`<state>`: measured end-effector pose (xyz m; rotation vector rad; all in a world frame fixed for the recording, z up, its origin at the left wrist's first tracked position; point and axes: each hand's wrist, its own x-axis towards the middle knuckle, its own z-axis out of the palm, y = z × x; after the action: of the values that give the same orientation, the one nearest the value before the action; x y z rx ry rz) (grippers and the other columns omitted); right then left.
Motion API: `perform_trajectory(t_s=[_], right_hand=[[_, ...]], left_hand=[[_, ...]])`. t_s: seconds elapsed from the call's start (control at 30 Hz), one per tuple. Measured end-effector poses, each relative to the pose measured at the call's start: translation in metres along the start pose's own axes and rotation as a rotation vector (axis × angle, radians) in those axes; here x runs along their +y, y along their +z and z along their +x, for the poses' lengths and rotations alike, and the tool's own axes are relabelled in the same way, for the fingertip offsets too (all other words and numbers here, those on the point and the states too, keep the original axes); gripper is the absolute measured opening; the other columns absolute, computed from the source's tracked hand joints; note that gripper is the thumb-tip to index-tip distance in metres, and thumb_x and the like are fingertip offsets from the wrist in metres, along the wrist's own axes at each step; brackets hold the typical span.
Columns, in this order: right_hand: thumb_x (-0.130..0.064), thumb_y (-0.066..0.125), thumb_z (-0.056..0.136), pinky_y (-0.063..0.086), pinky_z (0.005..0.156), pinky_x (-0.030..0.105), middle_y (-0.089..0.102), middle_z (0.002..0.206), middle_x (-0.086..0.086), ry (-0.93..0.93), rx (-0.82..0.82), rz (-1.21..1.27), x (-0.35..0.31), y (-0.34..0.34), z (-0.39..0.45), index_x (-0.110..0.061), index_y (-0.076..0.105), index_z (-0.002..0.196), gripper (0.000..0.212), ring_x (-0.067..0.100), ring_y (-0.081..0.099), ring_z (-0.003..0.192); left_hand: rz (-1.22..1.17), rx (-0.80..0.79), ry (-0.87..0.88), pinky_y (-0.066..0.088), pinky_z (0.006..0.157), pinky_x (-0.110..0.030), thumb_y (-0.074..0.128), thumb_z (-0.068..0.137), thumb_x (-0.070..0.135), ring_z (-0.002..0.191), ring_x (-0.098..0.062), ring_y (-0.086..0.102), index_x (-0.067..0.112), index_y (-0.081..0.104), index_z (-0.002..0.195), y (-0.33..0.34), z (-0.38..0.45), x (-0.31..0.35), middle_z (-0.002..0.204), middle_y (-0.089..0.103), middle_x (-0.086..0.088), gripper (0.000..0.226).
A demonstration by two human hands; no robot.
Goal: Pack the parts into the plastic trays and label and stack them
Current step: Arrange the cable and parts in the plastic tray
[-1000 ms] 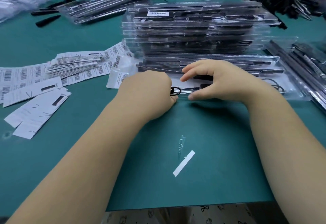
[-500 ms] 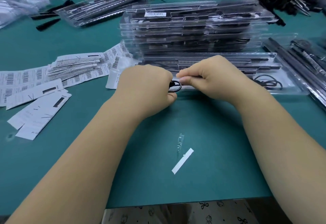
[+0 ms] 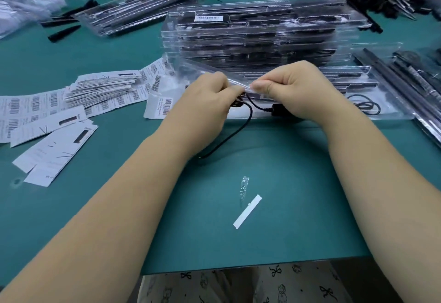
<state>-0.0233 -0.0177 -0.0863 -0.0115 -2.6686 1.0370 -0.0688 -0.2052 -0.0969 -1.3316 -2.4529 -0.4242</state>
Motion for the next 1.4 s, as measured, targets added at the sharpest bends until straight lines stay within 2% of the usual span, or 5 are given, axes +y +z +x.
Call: perform_trajectory(t_s=[0.27,0.37,0.57,0.87,1.4], right_hand=[[-0.033,0.065,0.088,0.051,0.086,0.036,0.072,0.085,-0.009,0.031,-0.030,0.012,0.002,0.002,-0.001,-0.023,0.076,0.095,0.016,0.012,0.065,0.090],[-0.034,0.066,0.087,0.051,0.087,0.034,0.069,0.081,-0.018,0.032,-0.032,0.008,0.002,0.002,-0.001,-0.025,0.076,0.094,0.015,0.008,0.064,0.089],[-0.032,0.065,0.088,0.051,0.089,0.031,0.065,0.080,-0.025,0.044,-0.058,0.012,0.002,0.001,0.001,-0.024,0.076,0.095,0.015,0.004,0.064,0.090],[-0.032,0.065,0.088,0.051,0.088,0.035,0.073,0.089,-0.008,0.031,-0.036,-0.009,0.000,0.003,0.000,-0.025,0.076,0.094,0.014,0.010,0.065,0.091],[-0.030,0.064,0.089,0.050,0.089,0.036,0.071,0.088,-0.009,0.028,-0.038,0.012,-0.002,0.000,-0.002,-0.021,0.076,0.097,0.017,0.010,0.064,0.093]], left_hand=[[-0.046,-0.317,-0.212,0.024,0.101,-0.035,0.012,0.075,0.061,0.115,-0.024,0.032,0.016,0.045,0.136,0.005,-0.008,0.003,0.123,0.046,-0.008,0.082],[-0.039,-0.450,-0.226,0.022,0.107,-0.037,0.038,0.065,0.086,0.123,-0.021,0.026,0.021,0.029,0.147,-0.002,-0.010,0.004,0.130,0.038,-0.003,0.106],[-0.106,-0.184,-0.154,0.027,0.061,-0.030,0.057,0.091,0.021,0.080,-0.024,0.051,0.009,0.065,0.100,-0.015,-0.004,-0.015,0.080,0.059,-0.001,0.017],[0.234,-0.357,-0.342,0.027,0.101,-0.047,0.020,0.100,0.044,0.131,-0.030,0.030,0.019,0.024,0.147,0.009,-0.004,-0.001,0.144,0.037,-0.010,0.053],[-0.004,0.041,-0.009,0.046,0.072,-0.049,0.054,0.094,0.019,0.086,-0.038,0.060,0.001,0.065,0.106,0.015,-0.001,0.000,0.090,0.068,-0.020,0.024]])
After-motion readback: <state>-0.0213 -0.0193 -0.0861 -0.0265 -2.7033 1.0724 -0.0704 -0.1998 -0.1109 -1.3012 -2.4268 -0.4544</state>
